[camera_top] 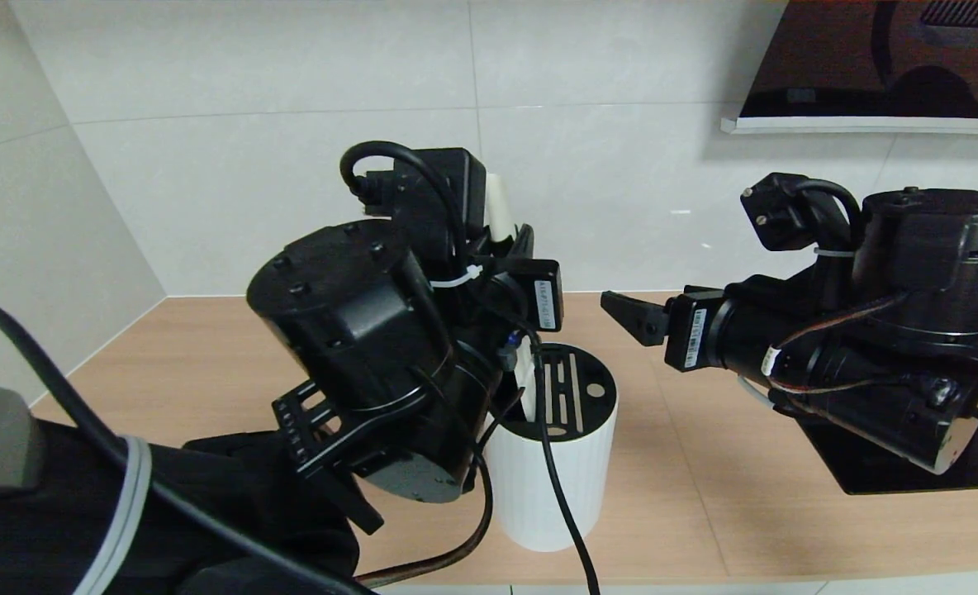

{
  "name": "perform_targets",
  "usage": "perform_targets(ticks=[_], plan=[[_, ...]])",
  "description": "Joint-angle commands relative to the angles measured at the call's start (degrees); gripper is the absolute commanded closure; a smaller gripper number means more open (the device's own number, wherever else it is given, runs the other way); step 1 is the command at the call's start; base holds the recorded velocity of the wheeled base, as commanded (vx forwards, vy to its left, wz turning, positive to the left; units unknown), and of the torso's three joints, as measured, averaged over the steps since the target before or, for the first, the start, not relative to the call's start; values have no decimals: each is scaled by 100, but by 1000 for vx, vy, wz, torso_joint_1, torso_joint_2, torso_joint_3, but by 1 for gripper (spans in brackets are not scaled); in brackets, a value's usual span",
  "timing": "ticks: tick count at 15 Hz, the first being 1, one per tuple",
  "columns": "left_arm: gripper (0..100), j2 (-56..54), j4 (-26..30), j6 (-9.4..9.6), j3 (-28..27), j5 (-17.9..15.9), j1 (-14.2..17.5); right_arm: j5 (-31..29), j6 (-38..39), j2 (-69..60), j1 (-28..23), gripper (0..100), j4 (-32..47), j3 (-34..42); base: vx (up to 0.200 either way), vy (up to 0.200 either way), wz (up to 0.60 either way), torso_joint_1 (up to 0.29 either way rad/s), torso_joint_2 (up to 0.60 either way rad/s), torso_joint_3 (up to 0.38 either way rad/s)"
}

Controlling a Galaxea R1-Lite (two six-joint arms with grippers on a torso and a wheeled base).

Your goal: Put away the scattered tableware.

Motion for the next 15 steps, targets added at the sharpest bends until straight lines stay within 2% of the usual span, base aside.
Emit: perform_targets(ticks=[1,8,15], plan=[[100,163,-20,2,9,13,-34,1,-1,8,2,0,-3,6,0,0,0,0,0,0],[100,506,-38,-7,18,497,-210,-8,-1,8,2,0,-3,15,0,0,0,0,0,0],[100,769,-38,-34,220,567,-219,1,-1,8,2,0,-3,24,0,0,0,0,0,0]])
